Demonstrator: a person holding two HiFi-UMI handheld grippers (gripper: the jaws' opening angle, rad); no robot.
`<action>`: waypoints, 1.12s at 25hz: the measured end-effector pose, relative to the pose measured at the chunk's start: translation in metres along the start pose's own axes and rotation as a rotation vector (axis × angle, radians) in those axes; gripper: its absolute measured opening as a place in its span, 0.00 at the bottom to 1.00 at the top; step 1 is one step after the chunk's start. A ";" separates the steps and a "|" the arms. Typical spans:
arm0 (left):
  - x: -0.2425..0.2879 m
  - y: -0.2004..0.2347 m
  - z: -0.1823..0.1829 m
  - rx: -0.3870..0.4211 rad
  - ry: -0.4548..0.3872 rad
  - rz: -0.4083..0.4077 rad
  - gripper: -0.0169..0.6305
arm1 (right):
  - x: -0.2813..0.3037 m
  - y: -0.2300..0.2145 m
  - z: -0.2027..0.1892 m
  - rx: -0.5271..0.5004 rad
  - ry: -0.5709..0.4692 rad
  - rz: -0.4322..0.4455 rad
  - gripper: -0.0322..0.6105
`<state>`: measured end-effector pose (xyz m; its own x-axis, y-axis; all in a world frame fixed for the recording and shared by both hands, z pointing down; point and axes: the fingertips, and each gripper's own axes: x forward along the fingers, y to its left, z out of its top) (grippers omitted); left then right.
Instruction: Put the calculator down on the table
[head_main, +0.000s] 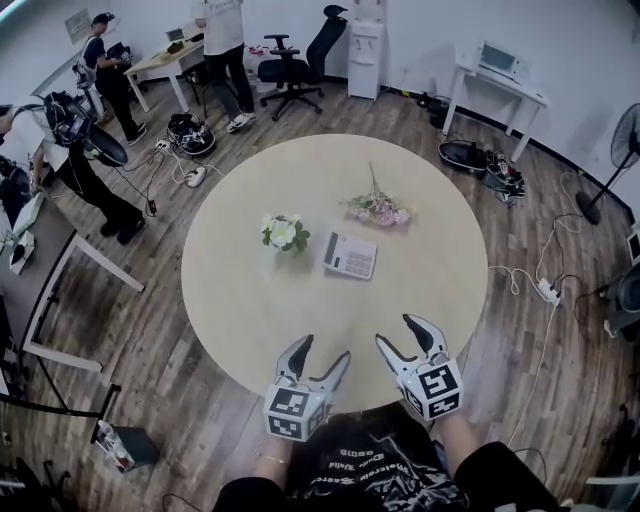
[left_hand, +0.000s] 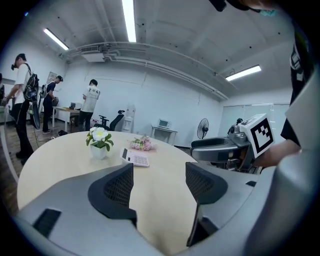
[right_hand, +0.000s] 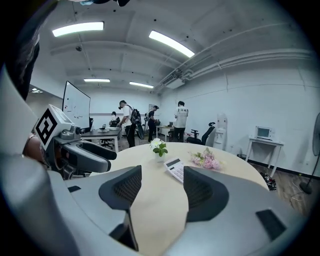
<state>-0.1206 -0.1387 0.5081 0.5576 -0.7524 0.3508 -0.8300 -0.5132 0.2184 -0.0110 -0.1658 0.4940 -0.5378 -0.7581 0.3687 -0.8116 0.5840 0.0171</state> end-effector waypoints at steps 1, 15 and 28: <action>-0.003 -0.002 -0.009 -0.009 0.007 -0.003 0.55 | -0.004 0.002 -0.007 0.006 0.012 -0.006 0.47; -0.019 -0.020 -0.048 0.013 0.058 -0.028 0.55 | -0.033 0.012 -0.043 0.007 0.067 -0.076 0.47; -0.016 -0.028 -0.044 0.030 0.050 -0.051 0.07 | -0.032 0.025 -0.054 0.020 0.077 -0.062 0.06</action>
<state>-0.1070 -0.0939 0.5363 0.5969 -0.7038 0.3851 -0.7993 -0.5632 0.2097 -0.0012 -0.1111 0.5331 -0.4678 -0.7679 0.4376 -0.8477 0.5299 0.0236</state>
